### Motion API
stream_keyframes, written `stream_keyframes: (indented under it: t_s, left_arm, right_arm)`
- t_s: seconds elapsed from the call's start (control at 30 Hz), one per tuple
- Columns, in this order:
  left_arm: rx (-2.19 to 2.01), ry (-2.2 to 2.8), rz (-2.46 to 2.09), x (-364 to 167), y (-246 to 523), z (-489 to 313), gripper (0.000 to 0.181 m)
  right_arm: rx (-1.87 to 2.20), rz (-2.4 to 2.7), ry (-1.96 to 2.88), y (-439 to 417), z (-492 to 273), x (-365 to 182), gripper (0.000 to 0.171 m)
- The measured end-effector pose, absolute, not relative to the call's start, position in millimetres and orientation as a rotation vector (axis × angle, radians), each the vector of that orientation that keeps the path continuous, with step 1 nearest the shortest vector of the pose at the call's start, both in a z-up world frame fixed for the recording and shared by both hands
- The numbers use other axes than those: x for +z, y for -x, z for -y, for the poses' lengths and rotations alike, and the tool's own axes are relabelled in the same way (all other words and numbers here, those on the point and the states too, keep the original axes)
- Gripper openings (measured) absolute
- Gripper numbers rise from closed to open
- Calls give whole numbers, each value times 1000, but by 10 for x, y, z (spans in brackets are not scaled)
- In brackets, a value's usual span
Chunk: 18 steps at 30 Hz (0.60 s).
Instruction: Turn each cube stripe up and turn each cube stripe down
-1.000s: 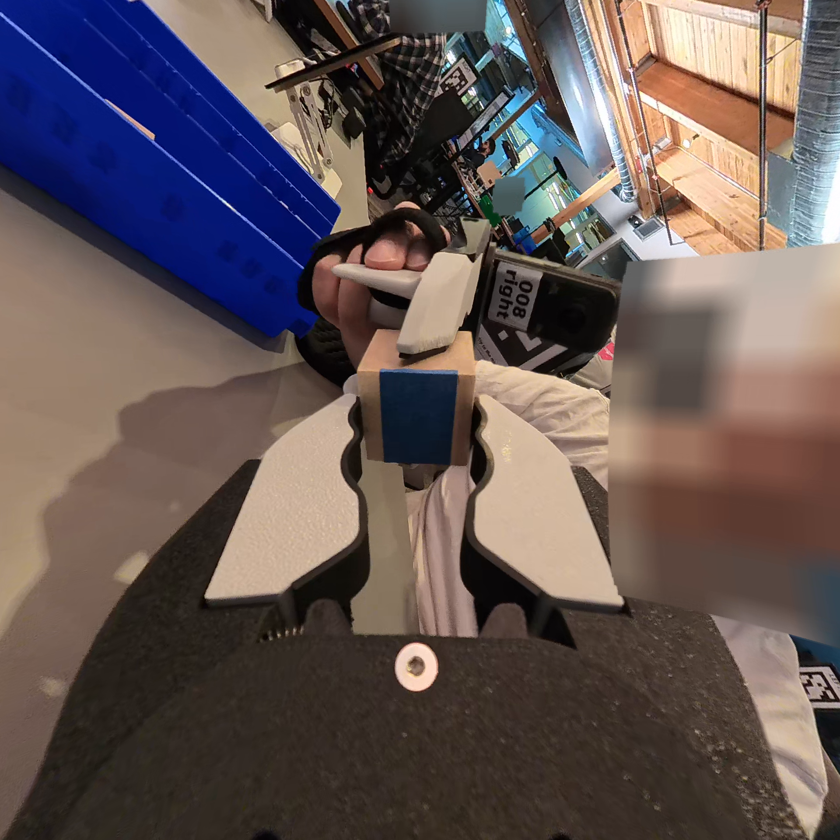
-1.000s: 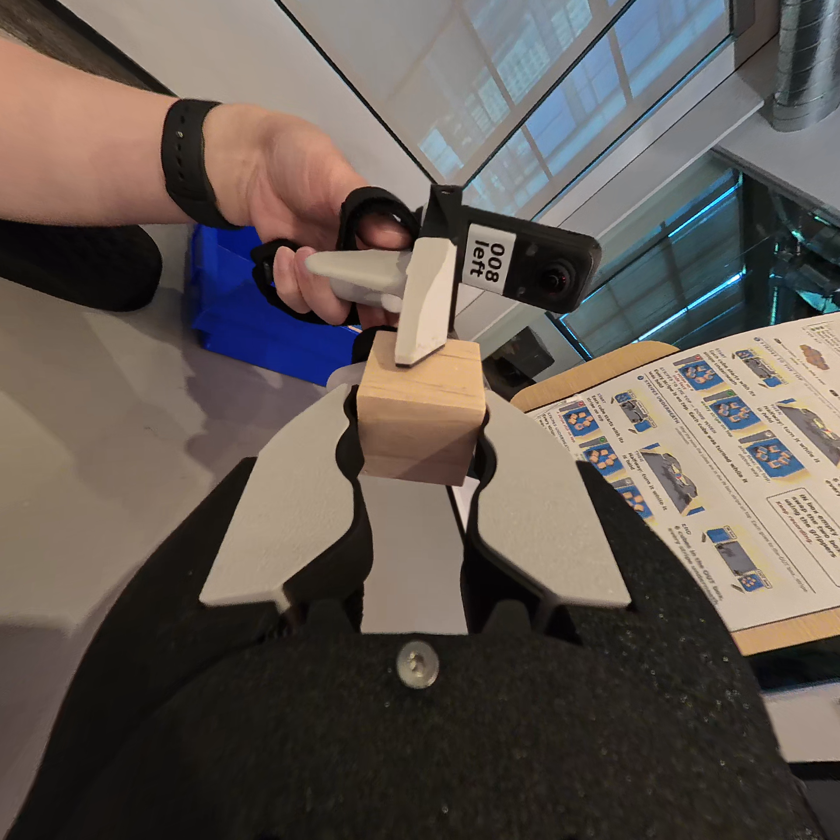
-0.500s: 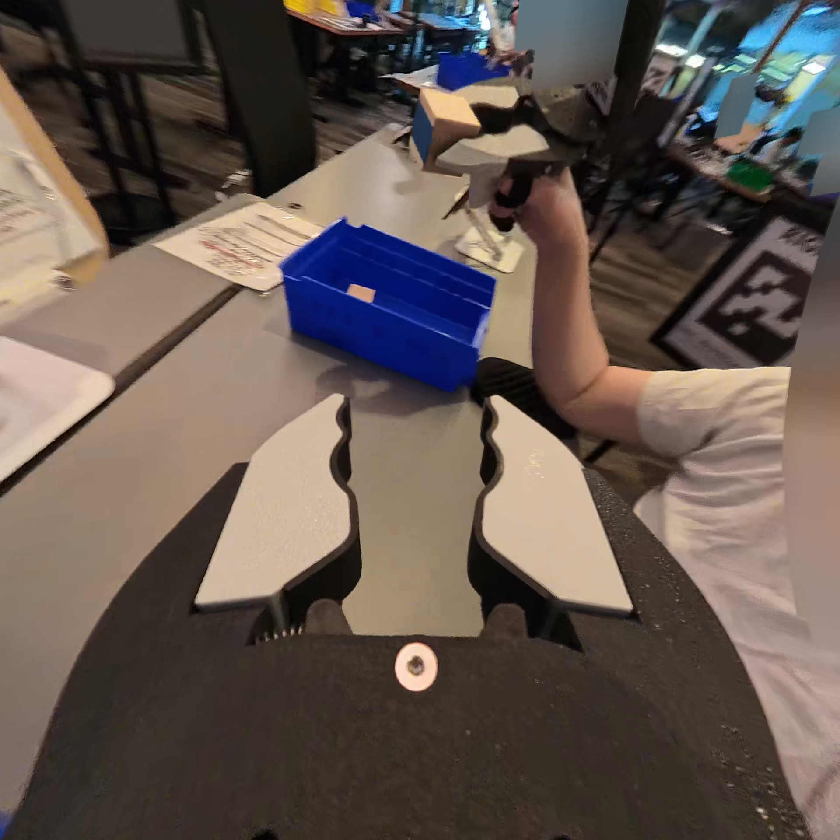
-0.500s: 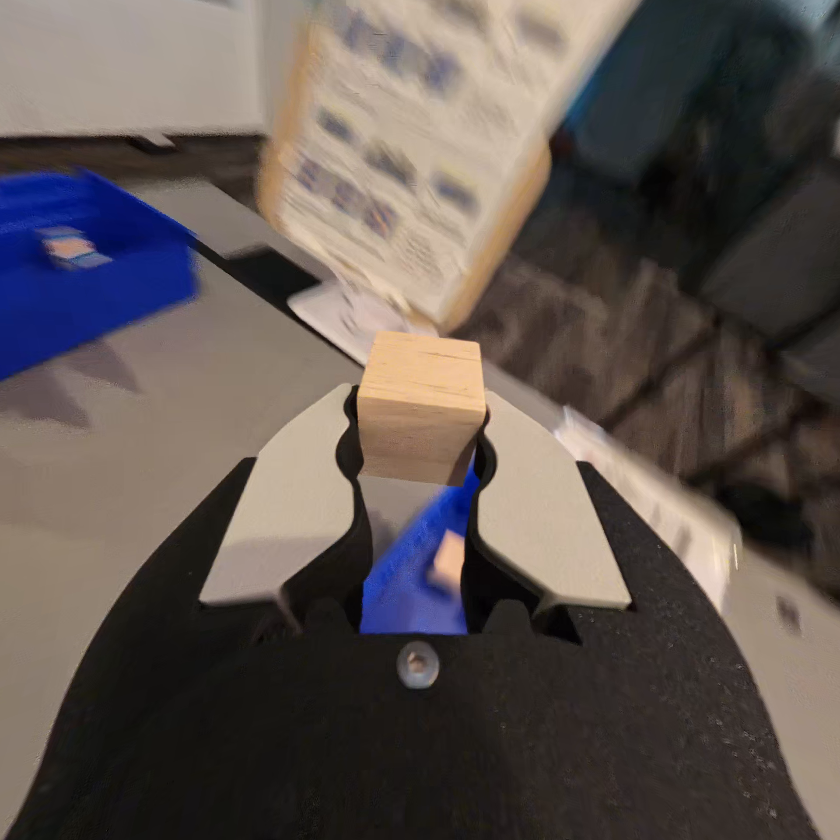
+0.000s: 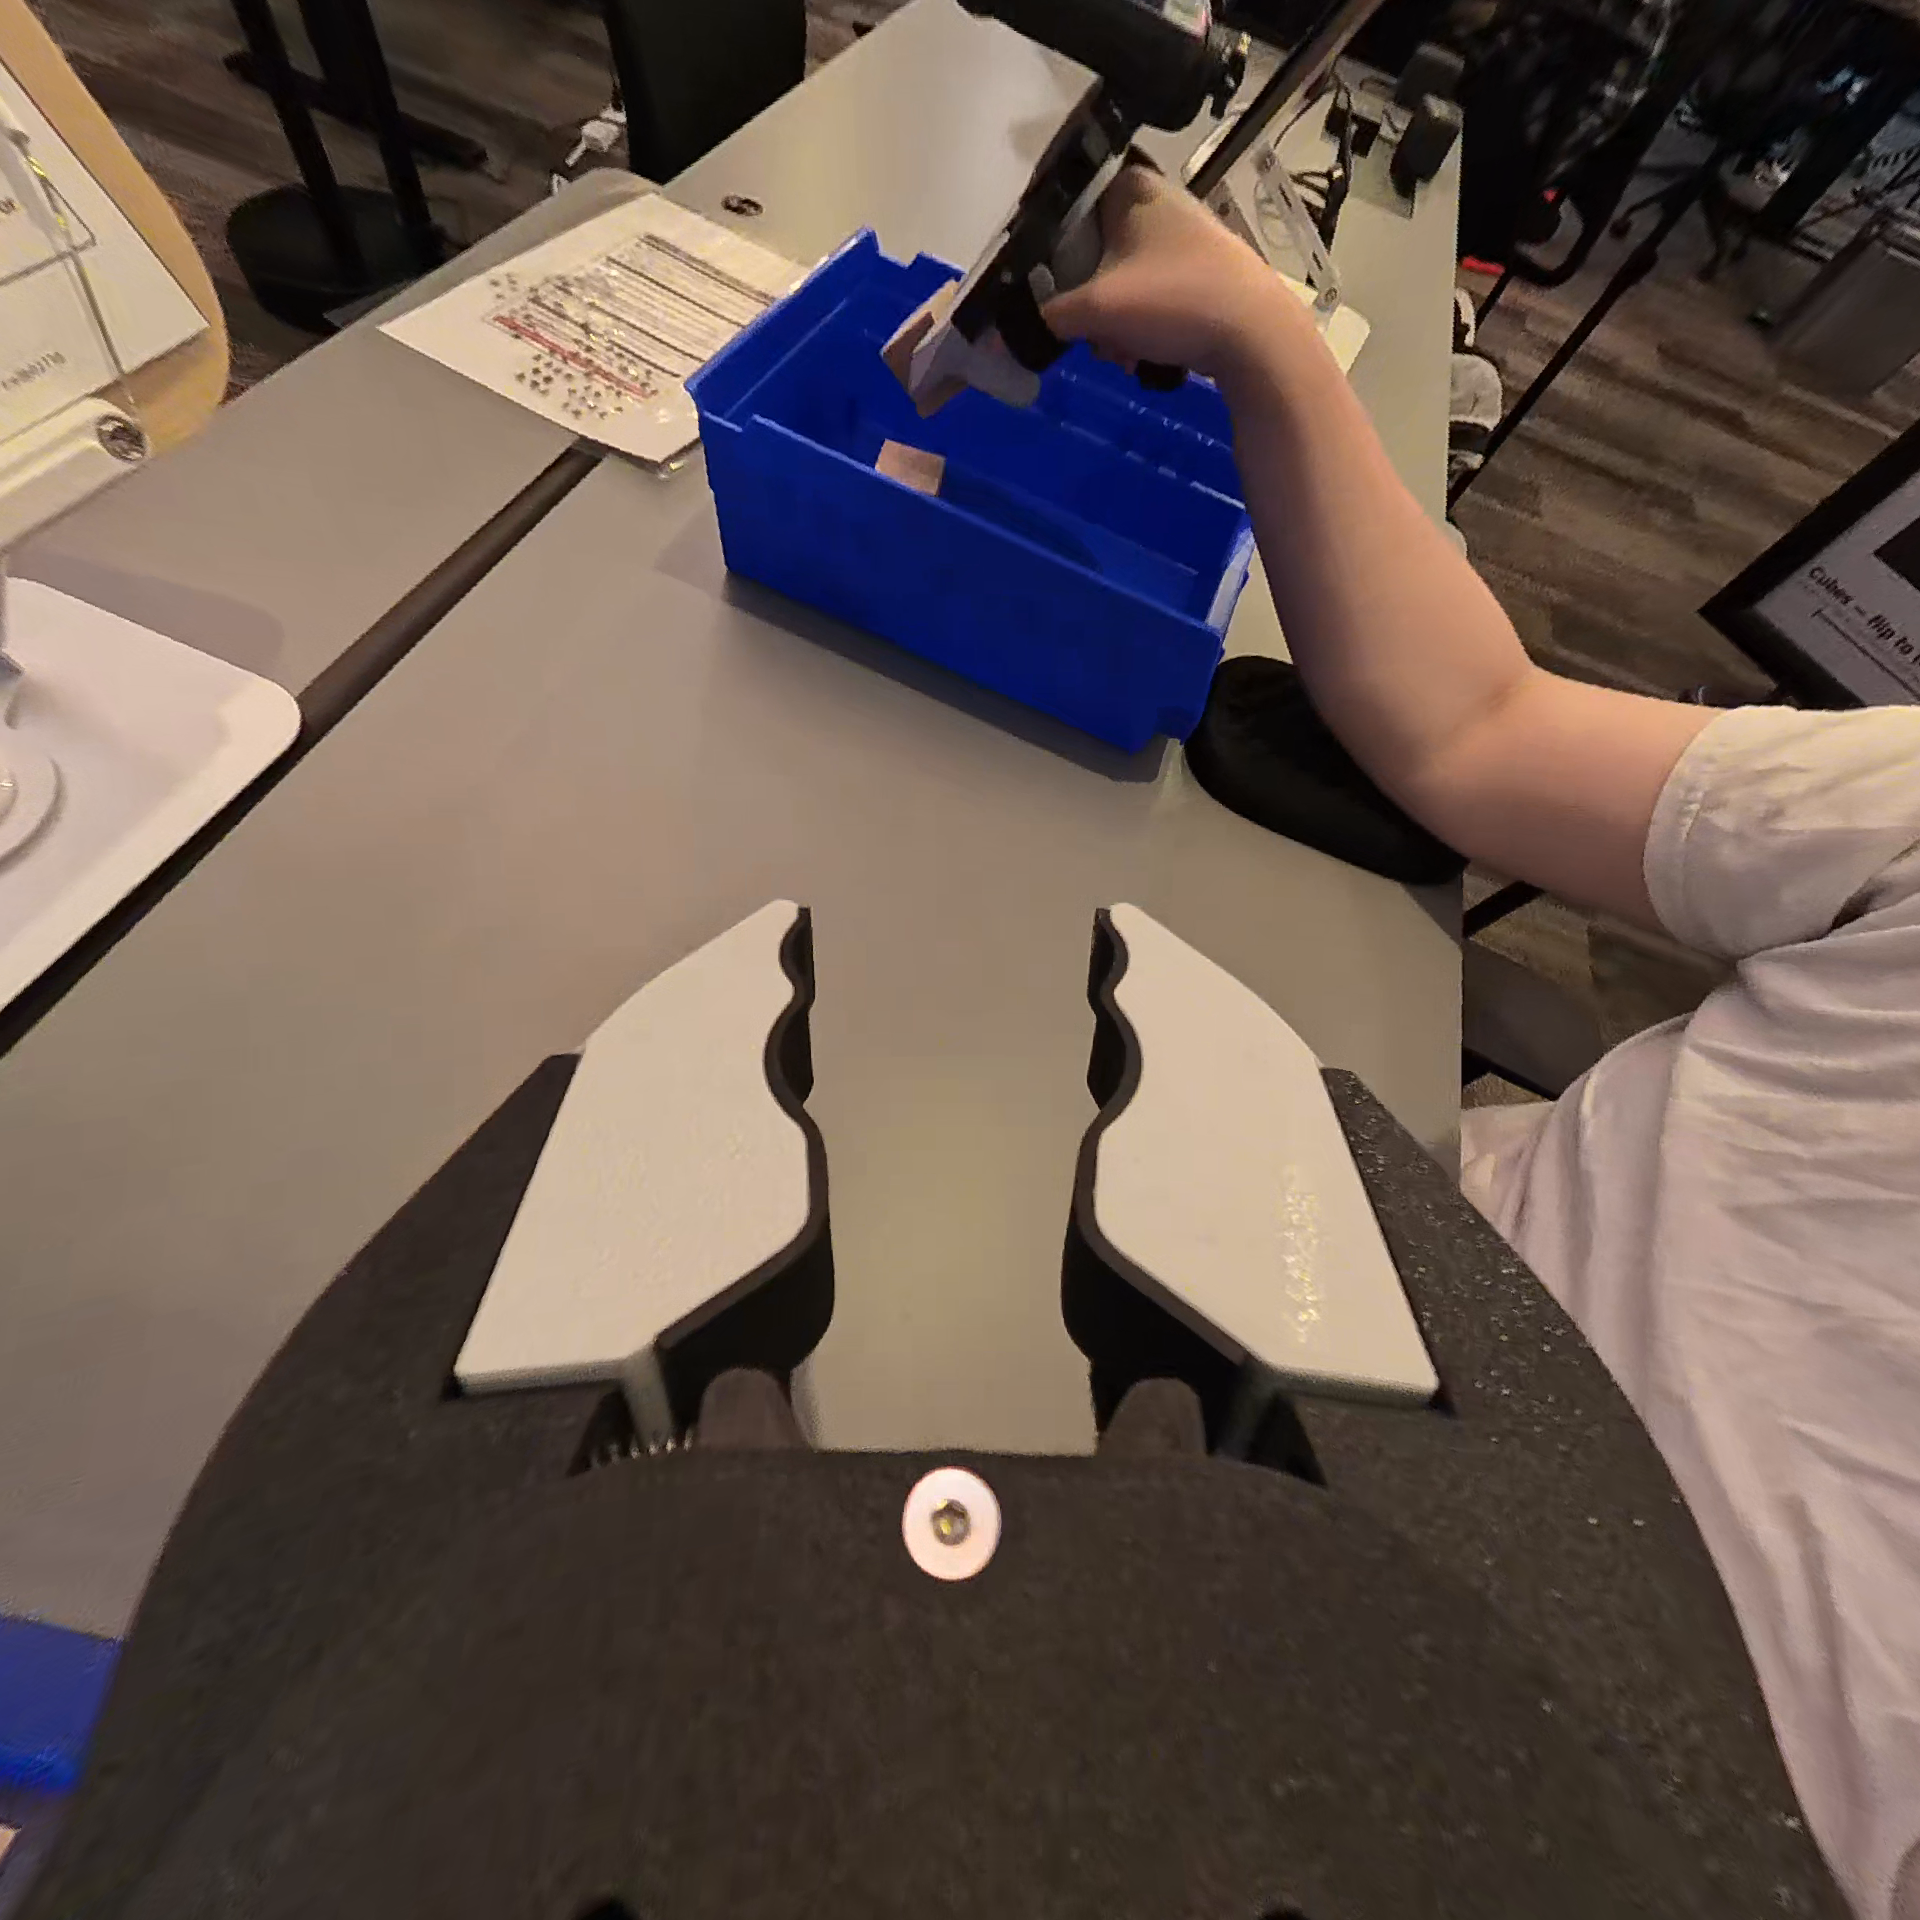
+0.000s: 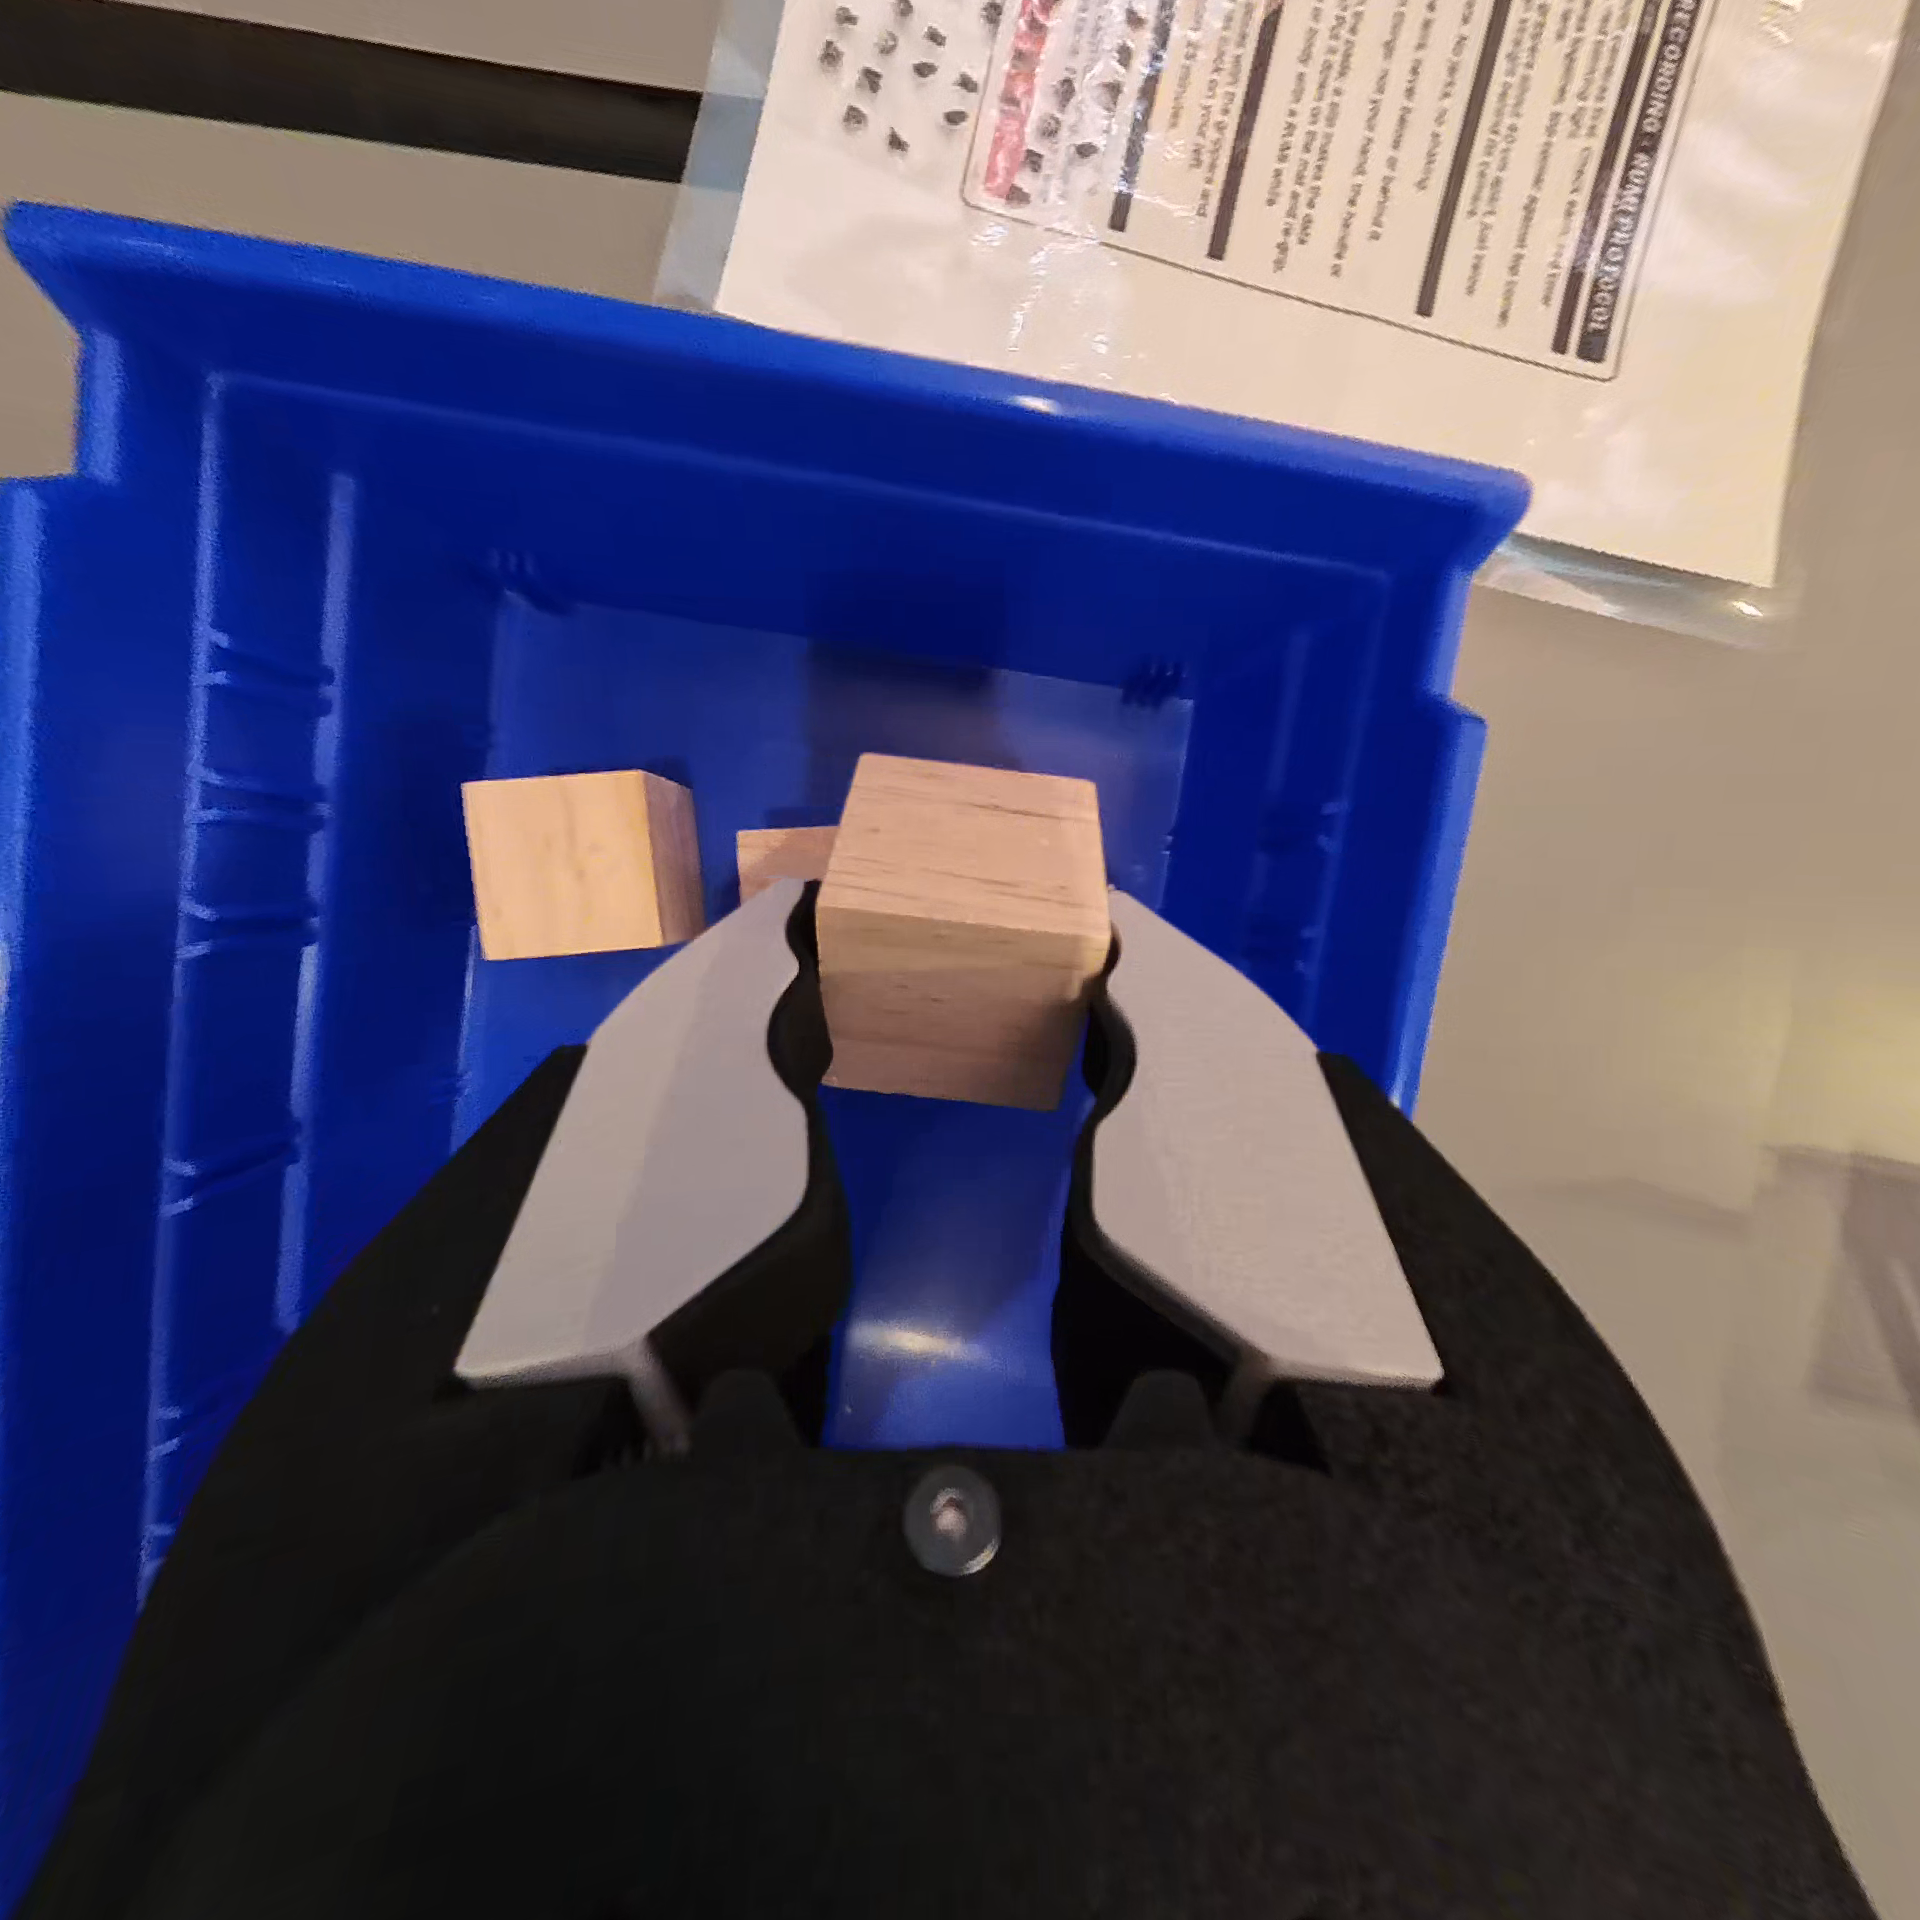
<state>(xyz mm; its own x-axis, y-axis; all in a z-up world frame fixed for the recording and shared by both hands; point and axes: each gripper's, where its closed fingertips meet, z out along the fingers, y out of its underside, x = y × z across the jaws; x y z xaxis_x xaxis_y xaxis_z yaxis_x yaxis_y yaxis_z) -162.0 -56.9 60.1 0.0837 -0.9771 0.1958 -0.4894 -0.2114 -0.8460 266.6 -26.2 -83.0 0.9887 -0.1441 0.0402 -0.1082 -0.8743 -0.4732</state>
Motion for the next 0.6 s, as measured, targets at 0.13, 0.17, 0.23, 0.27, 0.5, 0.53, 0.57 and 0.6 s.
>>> stream_keyframes:
  t_s: [0.13, 0.17, 0.23, 0.27, 0.5, 0.53, 0.57, 0.6]
  left_arm:
    - [-1033, 1788, -1486, 517, 1579, 601, 51]
    - [-1034, 1789, -1494, 507, 1570, 616, 50]
    - [-1034, 1790, -1510, 491, 1557, 648, 50]
    - [-1029, 1791, -1520, 482, 1557, 661, 50]
    - [-960, 1778, -1518, 494, 1593, 619, 48]
    - [-973, 1780, -1515, 502, 1594, 625, 48]
    - [-984, 1782, -1512, 509, 1596, 630, 48]
    - [-990, 1784, -1509, 512, 1598, 632, 48]
  right_arm:
    - [-202, -203, 2715, -2798, 338, -958, 47]
    - [-201, -209, 2725, -2811, 344, -989, 47]
    - [-198, -212, 2754, -2822, 368, -1053, 46]
    - [-191, -212, 2772, -2818, 384, -1086, 47]
    - [-88, -214, 2836, -2690, 455, -1164, 47]
    - [-100, -224, 2830, -2714, 451, -1159, 47]
    - [-108, -236, 2822, -2744, 448, -1158, 47]
    - [-112, -251, 2819, -2771, 452, -1166, 47]
